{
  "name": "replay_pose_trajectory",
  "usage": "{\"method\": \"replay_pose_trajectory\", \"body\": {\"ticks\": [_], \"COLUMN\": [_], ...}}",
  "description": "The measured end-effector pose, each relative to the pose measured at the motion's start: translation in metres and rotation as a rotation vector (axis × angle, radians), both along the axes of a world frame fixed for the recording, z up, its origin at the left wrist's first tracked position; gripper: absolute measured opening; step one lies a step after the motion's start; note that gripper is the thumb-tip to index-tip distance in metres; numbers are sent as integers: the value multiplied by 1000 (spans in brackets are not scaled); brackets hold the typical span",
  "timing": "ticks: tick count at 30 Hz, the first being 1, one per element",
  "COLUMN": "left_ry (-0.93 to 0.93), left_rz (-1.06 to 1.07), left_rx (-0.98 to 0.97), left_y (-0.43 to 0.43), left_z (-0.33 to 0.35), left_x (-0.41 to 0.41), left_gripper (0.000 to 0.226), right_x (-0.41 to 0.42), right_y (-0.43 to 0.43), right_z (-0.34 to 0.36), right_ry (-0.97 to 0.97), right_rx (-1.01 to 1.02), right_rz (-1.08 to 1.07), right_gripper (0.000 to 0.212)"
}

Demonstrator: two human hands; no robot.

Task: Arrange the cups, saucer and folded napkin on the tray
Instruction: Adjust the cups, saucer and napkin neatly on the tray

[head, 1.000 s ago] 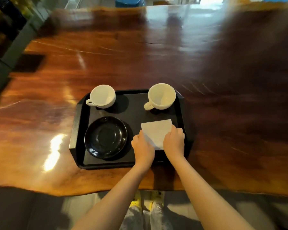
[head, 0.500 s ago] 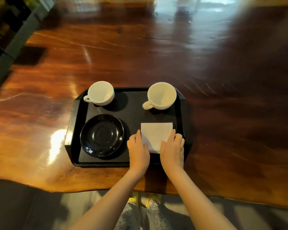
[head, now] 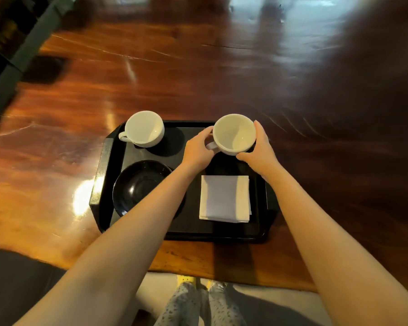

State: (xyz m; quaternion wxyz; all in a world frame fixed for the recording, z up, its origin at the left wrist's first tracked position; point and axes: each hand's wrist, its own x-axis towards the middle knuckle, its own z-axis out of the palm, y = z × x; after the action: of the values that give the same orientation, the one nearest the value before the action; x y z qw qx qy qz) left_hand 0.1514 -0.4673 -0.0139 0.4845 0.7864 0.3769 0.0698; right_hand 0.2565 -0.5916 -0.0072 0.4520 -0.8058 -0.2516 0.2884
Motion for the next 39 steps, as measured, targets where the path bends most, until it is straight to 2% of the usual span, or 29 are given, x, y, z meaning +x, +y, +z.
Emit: {"method": "replay_pose_trajectory", "body": {"ticks": [4, 13, 16, 19, 23, 27, 33, 39], "left_ry": [3, 53, 60, -13, -41, -16, -60, -37], "left_rz": [-39, -125, 21, 293, 354, 402, 489, 436], "left_rx": [8, -10, -27, -102, -209, -264, -316, -295], "left_y": [17, 39, 30, -10, -86, -115, -114, -111], "left_z": [-4, 2, 5, 1, -16, -26, -21, -20], "left_x": [-1, 1, -4, -34, -84, -93, -86, -86], "left_gripper": [50, 57, 64, 66, 70, 71, 70, 68], "right_x": [-14, -40, -41, -50, -87, -110, -116, -121], "right_y": [-2, 11, 6, -22, -53, -51, -39, -36], "right_z": [-17, -27, -23, -17, -15, -16, -16, -22], "right_ry": [-7, -111, -45, 11, -50, -36, -26, -72], "right_rx": [40, 52, 25, -62, -280, -368, -358, -367], "right_rz": [-81, -212, -187, -229, -261, -296, -325, -322], "right_gripper": [93, 94, 88, 61, 42, 41, 46, 53]}}
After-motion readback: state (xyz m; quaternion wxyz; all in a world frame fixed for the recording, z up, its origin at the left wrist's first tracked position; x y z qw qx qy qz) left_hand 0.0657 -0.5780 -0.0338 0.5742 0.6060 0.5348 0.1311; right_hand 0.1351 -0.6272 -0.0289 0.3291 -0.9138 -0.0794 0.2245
